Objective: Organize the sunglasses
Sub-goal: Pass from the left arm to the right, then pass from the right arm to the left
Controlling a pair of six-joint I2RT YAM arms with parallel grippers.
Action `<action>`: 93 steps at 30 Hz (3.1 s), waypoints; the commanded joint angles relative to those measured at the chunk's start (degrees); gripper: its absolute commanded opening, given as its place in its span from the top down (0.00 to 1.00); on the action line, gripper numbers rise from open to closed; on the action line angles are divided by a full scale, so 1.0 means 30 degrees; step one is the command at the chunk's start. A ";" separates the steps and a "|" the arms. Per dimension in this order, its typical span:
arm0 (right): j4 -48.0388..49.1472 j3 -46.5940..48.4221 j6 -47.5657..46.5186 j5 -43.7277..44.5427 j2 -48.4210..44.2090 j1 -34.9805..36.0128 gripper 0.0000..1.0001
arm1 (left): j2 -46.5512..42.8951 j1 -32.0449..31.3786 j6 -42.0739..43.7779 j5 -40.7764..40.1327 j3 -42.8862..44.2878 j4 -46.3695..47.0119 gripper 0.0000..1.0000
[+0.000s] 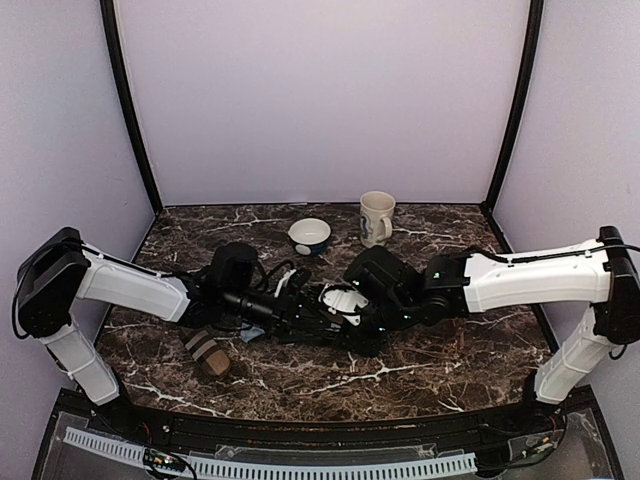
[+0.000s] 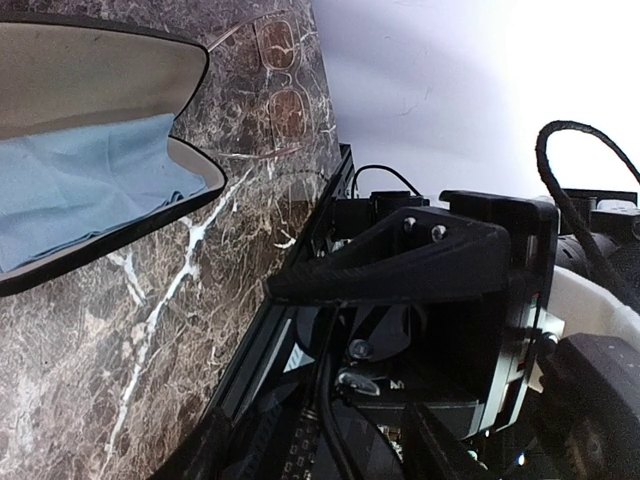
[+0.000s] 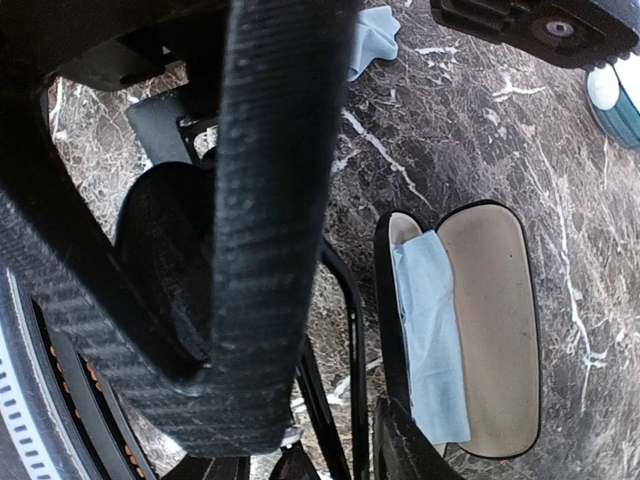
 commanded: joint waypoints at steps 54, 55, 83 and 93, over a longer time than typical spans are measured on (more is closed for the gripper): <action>0.3357 -0.3662 0.2755 -0.2483 -0.3643 -0.2047 0.84 | -0.1095 0.0541 0.1301 0.0119 -0.0889 0.0762 0.23; 0.3534 -0.3891 0.2937 -0.2678 -0.3822 -0.2176 0.84 | -0.1246 0.0628 0.1600 -0.0034 -0.0858 0.0484 0.23; 1.0630 -0.4583 1.2899 0.2321 -0.2096 -0.0467 0.84 | -0.3106 -0.1348 0.3881 -1.1845 0.1041 -0.1854 0.01; 1.0152 -0.4009 1.2690 0.2995 -0.1589 -0.0057 0.83 | -0.1831 -0.1549 0.3763 -1.1753 0.2101 -0.2002 0.03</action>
